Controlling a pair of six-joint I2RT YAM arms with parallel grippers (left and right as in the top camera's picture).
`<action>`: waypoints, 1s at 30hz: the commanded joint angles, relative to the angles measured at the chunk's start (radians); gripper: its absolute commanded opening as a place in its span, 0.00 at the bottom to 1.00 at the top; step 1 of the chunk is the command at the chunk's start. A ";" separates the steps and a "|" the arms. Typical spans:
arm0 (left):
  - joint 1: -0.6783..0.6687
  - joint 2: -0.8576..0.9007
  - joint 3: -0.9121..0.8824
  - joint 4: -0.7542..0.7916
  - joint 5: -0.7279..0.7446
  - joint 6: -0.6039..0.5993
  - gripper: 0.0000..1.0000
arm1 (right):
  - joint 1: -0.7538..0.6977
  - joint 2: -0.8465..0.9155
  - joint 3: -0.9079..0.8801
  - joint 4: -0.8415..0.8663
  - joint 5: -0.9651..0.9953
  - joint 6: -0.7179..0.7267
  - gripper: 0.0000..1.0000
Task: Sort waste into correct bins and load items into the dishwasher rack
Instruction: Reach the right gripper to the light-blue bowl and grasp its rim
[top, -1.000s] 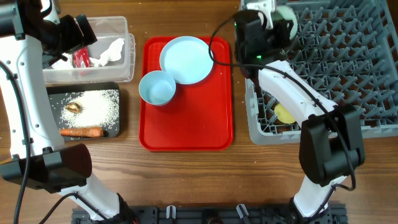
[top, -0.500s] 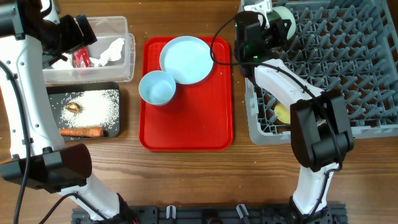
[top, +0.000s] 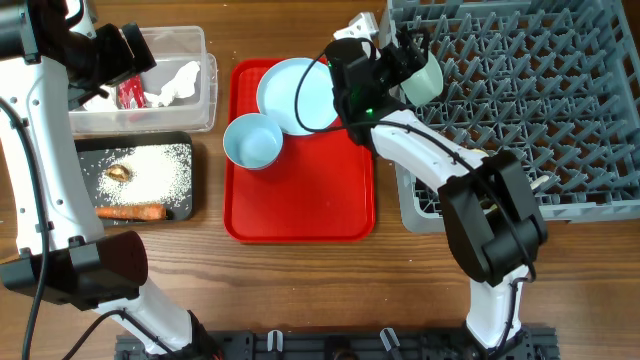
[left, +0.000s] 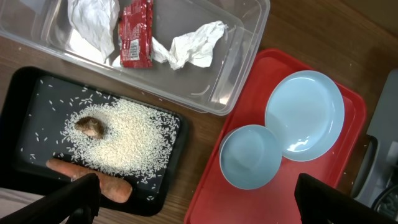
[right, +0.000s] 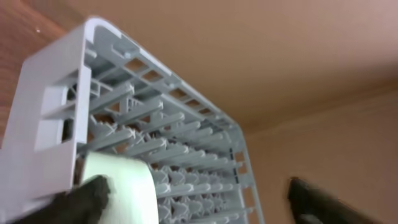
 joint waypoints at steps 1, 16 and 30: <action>0.004 0.000 0.006 0.000 -0.006 -0.013 1.00 | 0.061 -0.062 0.018 -0.002 -0.044 0.029 1.00; 0.004 0.000 0.006 0.001 -0.006 -0.013 1.00 | 0.253 -0.143 -0.018 -0.567 -1.119 1.394 0.68; 0.004 0.000 0.006 0.000 -0.006 -0.013 1.00 | 0.248 0.037 -0.022 -0.539 -1.106 1.467 0.04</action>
